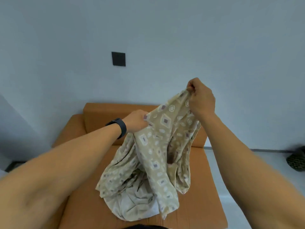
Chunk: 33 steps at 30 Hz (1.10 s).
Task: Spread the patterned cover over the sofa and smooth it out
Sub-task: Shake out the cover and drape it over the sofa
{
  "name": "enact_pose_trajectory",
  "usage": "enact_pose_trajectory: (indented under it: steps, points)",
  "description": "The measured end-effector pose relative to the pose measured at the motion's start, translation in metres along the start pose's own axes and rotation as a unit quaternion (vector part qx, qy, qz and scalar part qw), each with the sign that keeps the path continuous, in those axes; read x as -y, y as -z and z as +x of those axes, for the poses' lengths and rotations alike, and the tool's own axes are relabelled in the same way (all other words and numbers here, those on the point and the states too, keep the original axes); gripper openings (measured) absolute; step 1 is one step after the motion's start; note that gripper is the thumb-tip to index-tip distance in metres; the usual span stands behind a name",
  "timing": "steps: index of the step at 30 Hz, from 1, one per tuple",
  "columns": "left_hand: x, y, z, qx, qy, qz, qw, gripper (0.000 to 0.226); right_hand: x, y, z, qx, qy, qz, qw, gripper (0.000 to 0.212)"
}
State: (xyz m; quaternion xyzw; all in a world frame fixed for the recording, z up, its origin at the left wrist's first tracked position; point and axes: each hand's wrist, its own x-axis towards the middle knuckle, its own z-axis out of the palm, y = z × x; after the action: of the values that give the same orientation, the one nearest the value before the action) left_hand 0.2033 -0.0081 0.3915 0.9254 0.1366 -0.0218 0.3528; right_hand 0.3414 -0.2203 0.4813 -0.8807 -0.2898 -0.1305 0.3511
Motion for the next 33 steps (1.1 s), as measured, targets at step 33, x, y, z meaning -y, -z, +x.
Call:
enact_pose_trajectory:
  steps: [33]
  points:
    - [-0.112, 0.214, 0.047, -0.339, -0.014, 0.254, 0.905, 0.023, 0.022, 0.092, 0.160, -0.180, -0.050, -0.060, 0.981, 0.020]
